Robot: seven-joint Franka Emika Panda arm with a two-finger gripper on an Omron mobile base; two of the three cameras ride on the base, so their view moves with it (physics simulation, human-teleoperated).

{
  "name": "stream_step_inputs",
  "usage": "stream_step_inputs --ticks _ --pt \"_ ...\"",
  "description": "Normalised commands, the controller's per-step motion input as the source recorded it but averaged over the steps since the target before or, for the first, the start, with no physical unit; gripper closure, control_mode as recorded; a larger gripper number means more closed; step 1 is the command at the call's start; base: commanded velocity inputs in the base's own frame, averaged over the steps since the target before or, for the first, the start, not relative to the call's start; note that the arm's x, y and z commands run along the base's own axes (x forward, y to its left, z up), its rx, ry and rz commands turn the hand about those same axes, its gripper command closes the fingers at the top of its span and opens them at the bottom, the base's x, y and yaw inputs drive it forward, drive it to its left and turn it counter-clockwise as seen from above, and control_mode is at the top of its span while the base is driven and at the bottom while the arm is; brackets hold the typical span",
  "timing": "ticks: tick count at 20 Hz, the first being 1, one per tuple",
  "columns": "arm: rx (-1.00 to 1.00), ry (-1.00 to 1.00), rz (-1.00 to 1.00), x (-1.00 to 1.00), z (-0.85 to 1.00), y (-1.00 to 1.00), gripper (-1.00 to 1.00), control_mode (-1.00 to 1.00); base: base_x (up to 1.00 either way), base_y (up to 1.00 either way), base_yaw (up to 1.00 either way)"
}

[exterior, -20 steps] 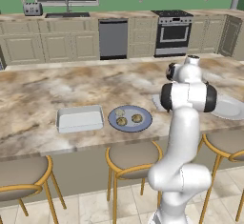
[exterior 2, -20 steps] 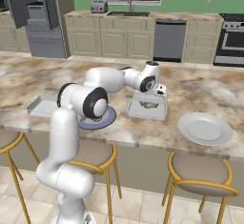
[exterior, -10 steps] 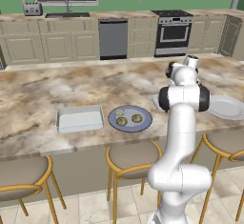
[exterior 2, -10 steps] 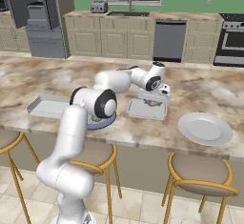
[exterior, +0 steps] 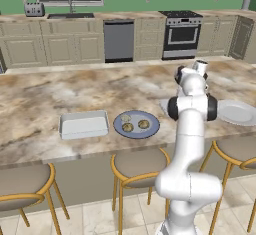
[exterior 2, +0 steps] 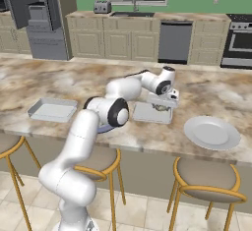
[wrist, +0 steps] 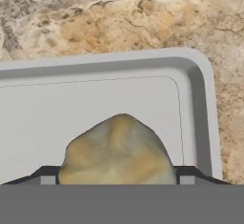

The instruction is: Place two dumplings into each of the tupperware containers and then place the containers in the fridge.

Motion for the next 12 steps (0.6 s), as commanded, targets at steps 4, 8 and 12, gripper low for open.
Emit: stream_step_inputs --ticks 4,8,12 --pt "0.00 0.01 0.00 0.00 0.00 0.00 -1.00 -1.00 0.00 0.00 0.00" --pt "-0.03 0.00 0.00 -0.18 0.14 0.41 -1.00 -1.00 0.00 0.00 0.00" --pt "-0.05 0.00 0.00 -0.49 0.12 0.74 -1.00 -1.00 0.00 0.00 0.00"
